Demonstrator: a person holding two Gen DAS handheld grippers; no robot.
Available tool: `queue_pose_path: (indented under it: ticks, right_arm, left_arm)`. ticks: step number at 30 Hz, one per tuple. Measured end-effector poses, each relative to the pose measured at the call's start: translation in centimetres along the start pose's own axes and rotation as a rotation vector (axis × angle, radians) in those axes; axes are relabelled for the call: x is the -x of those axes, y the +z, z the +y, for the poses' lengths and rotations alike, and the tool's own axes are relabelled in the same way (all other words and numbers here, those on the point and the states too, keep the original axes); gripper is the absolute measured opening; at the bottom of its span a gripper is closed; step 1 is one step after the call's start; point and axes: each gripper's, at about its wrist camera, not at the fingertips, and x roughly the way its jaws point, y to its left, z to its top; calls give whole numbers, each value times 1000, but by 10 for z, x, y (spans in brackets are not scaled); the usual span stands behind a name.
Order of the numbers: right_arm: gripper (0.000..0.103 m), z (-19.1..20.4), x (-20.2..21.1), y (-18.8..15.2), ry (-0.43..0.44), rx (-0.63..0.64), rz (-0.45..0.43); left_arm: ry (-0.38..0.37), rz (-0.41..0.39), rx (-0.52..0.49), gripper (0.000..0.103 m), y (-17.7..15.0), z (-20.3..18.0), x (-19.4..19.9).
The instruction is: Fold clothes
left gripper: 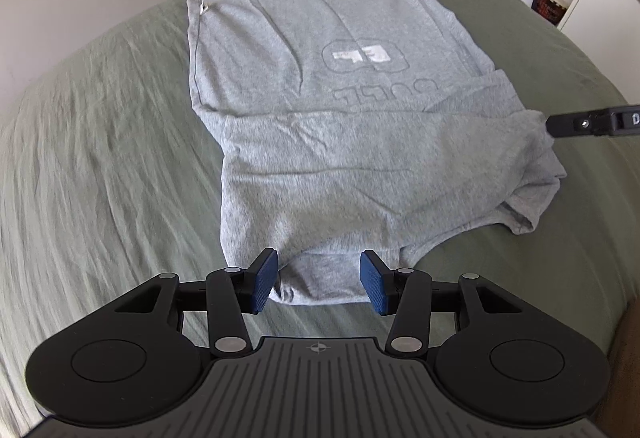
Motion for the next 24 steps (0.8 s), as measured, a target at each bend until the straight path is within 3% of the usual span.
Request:
queue_pose_path:
  ticks: [11, 15, 17, 19, 21, 22, 24]
  right_arm:
    - [55, -22, -13, 22, 84, -185, 30]
    - [54, -23, -29, 24, 71, -207, 72]
    - [49, -24, -37, 24, 59, -210, 87]
    - [27, -25, -47, 27, 53, -220, 97]
    - [18, -27, -54, 27, 36, -230, 107]
    - [7, -28, -57, 27, 27, -235, 113]
    - [6, -26, -53, 26, 22, -220, 96]
  left_arm:
    - [-15, 33, 5, 44, 9, 1, -8]
    - [-18, 41, 6, 44, 10, 1, -11]
    - [-18, 45, 11, 44, 10, 1, -13]
    - [-21, 44, 17, 44, 10, 2, -14]
    - [-25, 42, 22, 44, 10, 2, -13]
    - [-27, 41, 23, 44, 10, 3, -13]
    - [-31, 38, 26, 44, 10, 3, -12]
